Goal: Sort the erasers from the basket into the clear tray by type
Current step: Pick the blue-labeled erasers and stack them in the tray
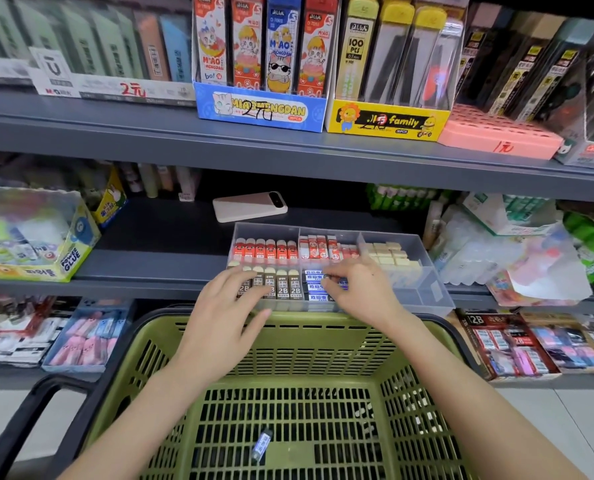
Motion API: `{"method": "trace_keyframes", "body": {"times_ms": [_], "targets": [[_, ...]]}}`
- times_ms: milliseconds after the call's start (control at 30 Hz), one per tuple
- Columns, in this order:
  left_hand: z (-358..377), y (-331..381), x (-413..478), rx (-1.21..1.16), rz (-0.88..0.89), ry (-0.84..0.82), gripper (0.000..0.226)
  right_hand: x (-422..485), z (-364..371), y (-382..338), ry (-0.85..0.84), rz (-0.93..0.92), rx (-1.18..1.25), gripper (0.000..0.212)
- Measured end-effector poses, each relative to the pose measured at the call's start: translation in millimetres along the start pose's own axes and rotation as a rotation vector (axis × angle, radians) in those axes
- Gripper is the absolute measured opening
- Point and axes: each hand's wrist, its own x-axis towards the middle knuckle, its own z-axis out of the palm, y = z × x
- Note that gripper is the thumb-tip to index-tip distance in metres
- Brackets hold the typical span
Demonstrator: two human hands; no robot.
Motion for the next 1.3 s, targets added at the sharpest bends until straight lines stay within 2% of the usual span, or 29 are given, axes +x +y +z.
{"method": "trace_keyframes", "body": {"times_ms": [100, 167, 267, 333, 367, 400, 433, 500, 533, 567, 633, 700, 767, 933, 1033, 1200, 1300], "targets": [[-1, 1, -1, -0.011, 0.007, 0.005, 0.031, -3, -3, 0, 0.005, -0.065, -0.223, 0.033], [-4, 0, -4, -0.015, 0.015, 0.026, 0.03, -7, -6, -3, 0.07, -0.067, -0.219, 0.032], [-11, -3, -15, 0.004, 0.004, 0.051, 0.028, -30, -6, -14, 0.375, -0.165, 0.035, 0.026], [-14, -9, -28, 0.01, 0.003, 0.071, 0.025, -58, 1, -26, 0.456, -0.26, 0.23, 0.025], [-15, -12, -36, 0.01, 0.008, 0.09, 0.024, -74, 10, -30, 0.4, -0.309, 0.285, 0.024], [-16, -13, -44, 0.005, 0.008, 0.108, 0.025, -91, 22, -33, 0.267, -0.338, 0.312, 0.023], [-17, -14, -54, -0.007, 0.006, 0.117, 0.026, -107, 36, -33, 0.051, -0.33, 0.318, 0.022], [-14, -11, -73, -0.031, 0.019, 0.076, 0.022, -136, 66, -28, -0.495, -0.214, 0.284, 0.024], [-9, -8, -82, -0.05, 0.034, -0.014, 0.018, -150, 83, -24, -0.717, -0.145, 0.264, 0.027], [-4, -5, -91, -0.073, 0.044, -0.153, 0.017, -163, 100, -19, -0.872, -0.088, 0.24, 0.031], [10, -1, -104, -0.119, 0.028, -0.479, 0.025, -186, 129, -15, -1.028, -0.026, 0.167, 0.04], [29, 2, -112, -0.133, 0.016, -0.74, 0.028, -203, 150, -15, -1.053, -0.003, 0.074, 0.043], [49, 8, -118, -0.14, 0.024, -0.929, 0.027, -212, 162, -19, -1.039, 0.061, 0.06, 0.039], [100, 16, -139, -0.294, -0.129, -1.283, 0.026, -212, 168, -21, -1.073, 0.209, 0.2, 0.045], [117, 16, -153, -0.388, -0.279, -1.339, 0.027, -212, 166, -19, -1.085, 0.247, 0.264, 0.047], [133, 21, -171, -0.346, -0.347, -1.364, 0.034, -210, 163, -25, -1.016, 0.278, 0.403, 0.025], [137, 27, -175, -0.35, -0.412, -1.362, 0.032, -213, 164, -36, -1.057, 0.306, 0.464, 0.026]]}}
